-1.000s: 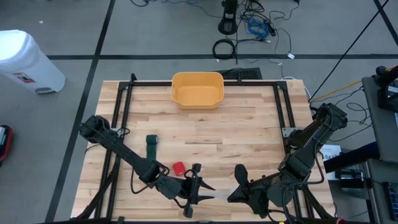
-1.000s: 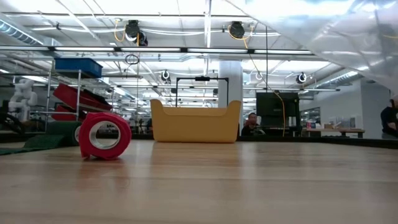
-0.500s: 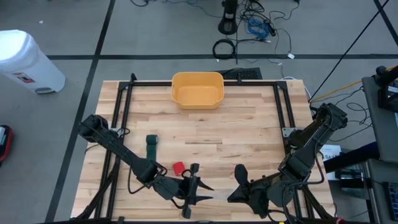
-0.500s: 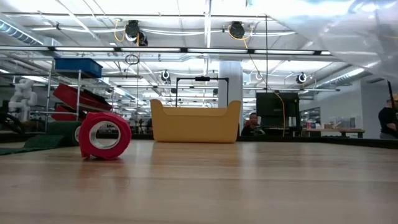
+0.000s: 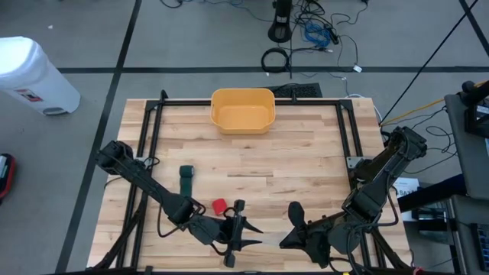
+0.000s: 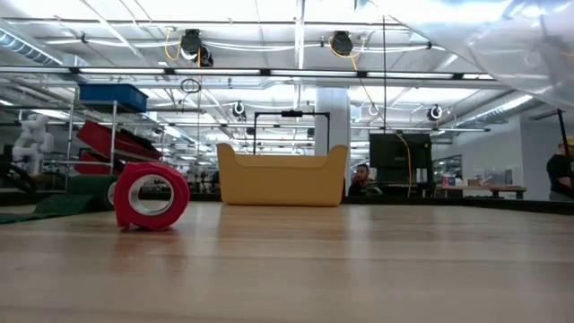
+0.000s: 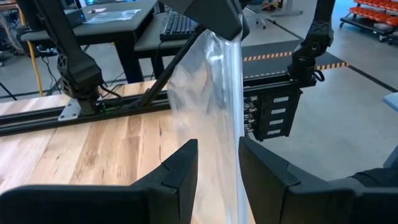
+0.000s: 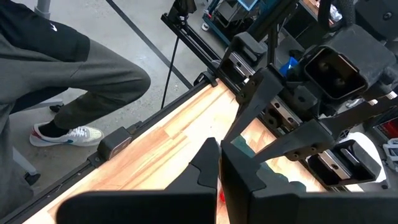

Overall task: Roll bandage
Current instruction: Open the transparent zip bag

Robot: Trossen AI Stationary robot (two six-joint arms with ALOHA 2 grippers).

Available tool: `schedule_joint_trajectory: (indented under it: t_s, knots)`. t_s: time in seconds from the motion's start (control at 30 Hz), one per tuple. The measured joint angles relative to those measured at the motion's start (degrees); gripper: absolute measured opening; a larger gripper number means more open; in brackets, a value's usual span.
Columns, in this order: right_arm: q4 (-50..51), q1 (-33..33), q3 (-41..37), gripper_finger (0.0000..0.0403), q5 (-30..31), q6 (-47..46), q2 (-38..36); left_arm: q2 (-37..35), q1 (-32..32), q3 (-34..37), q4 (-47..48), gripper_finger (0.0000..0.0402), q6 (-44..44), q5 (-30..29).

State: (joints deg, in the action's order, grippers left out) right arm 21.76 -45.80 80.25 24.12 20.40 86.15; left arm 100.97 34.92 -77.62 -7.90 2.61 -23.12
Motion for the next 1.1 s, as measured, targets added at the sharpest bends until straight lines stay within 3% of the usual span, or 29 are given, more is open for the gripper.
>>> schedule_joint_trajectory:
  t_s: [1.1]
  knots:
    - [-0.02,0.02,0.00,0.0000,0.02,-0.02,-0.02,1.86,-0.66,0.04,-2.15,0.0122,0.00,1.12]
